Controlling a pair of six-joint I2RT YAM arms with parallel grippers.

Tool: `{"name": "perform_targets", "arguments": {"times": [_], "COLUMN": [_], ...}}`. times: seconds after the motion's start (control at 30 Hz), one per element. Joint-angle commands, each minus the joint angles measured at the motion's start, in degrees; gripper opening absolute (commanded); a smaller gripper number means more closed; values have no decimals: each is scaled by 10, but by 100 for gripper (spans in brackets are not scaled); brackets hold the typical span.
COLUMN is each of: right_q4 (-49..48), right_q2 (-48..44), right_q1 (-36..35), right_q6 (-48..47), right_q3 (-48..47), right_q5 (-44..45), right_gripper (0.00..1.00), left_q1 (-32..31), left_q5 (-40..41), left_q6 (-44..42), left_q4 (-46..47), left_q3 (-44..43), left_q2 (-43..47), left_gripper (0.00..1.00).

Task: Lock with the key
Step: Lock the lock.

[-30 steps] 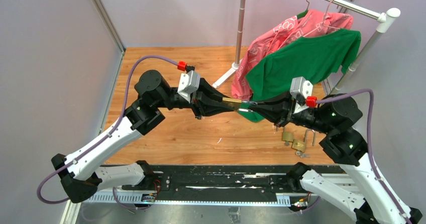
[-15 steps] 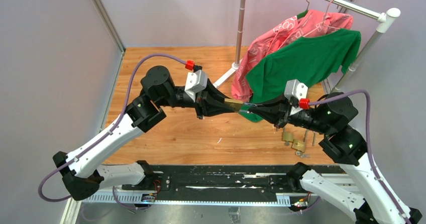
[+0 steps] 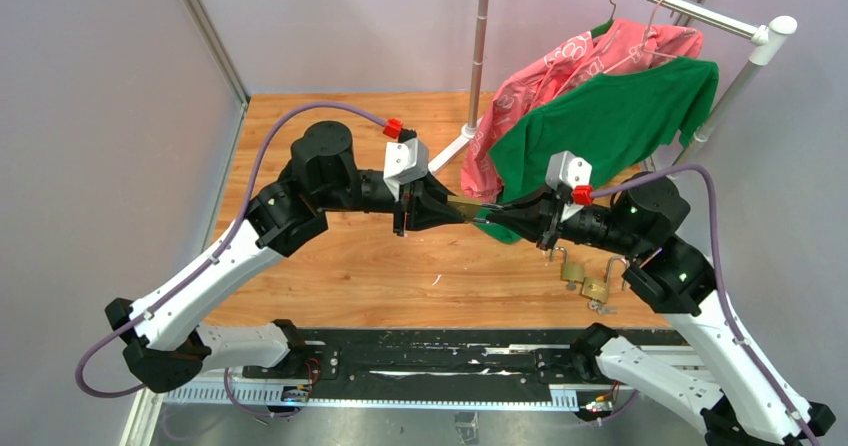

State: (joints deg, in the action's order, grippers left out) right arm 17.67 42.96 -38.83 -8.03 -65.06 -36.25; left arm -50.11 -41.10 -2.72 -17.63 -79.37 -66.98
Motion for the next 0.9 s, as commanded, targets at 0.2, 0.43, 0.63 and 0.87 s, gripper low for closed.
{"name": "perform_targets", "arguments": {"times": [0.2,0.43,0.63,0.87], "right_q4": [-77,-180,-306,-447], "right_q2": [72,51,40,49], "right_q1": [-36,-36,-36,-37], "right_q6": [24,63,108,229], "right_q3": [11,21,25,49], "right_q5": [-140,-137,-173,-242], "right_gripper": [0,0,0,0], "left_q1": [-54,-66,-74,-74], "left_q5": [73,65,57,-5], "left_q6": [-32,-32,-34,-46], "left_q4": [19,46,36,104], "left_q3": [-5,17,42,48], "left_q2": [-84,-81,-93,-90], "left_gripper": [0,0,0,0]}}
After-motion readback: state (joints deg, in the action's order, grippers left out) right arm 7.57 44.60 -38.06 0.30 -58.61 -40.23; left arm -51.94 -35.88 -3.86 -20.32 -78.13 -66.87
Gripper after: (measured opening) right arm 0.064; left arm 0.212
